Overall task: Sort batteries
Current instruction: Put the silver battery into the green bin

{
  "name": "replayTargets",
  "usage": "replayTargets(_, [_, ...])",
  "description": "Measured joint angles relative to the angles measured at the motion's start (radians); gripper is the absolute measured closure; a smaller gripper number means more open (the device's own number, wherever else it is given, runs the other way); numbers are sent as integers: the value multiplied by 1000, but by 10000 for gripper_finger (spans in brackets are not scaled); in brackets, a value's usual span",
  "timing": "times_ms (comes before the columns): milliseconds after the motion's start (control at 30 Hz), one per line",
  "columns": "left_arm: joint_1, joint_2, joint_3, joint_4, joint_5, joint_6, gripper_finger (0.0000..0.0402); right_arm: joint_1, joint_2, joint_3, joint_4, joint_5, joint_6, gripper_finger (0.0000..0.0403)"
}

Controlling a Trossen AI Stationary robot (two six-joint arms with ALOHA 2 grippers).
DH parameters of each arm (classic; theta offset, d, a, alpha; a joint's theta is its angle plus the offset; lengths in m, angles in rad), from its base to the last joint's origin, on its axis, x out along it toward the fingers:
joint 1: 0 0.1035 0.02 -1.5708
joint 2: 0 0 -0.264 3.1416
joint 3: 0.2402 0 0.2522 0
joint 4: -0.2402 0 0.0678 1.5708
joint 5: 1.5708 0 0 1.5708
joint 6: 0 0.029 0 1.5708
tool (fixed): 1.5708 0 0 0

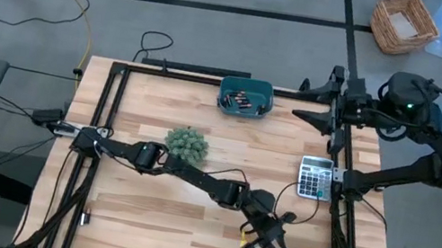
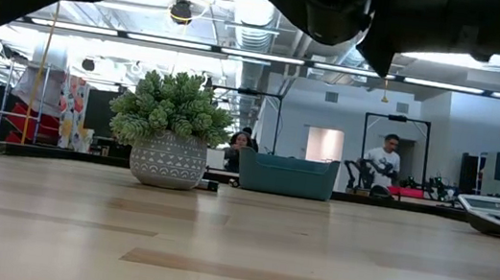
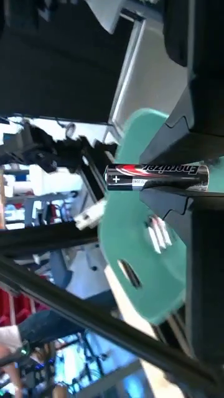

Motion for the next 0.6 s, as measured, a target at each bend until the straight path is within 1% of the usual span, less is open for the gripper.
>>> replayTargets(67, [-12, 0, 0, 22, -7, -1, 361, 2, 9, 0, 3, 0, 10, 200])
replayTargets(200, [-37, -1, -12, 57, -42, 45, 361, -5, 24, 0, 11, 0, 13, 200])
replayTargets(300, [-49, 30, -15, 129, -93, 60, 361, -6, 34, 0, 14, 1, 12, 200])
replayTargets(400, [-50, 74, -9, 170, -136, 53, 361, -12, 42, 0, 23, 2, 7, 200])
replayTargets(467, [-46, 104, 9, 184, -140, 11, 361, -12, 43, 0, 21, 2, 5, 200])
replayTargets(567, [-44, 117, 10, 214, -165, 12, 361, -12, 45, 0, 23, 2, 4, 200])
replayTargets(600, [-43, 113, 12, 200, -166, 16, 361, -12, 45, 0, 23, 2, 3, 200])
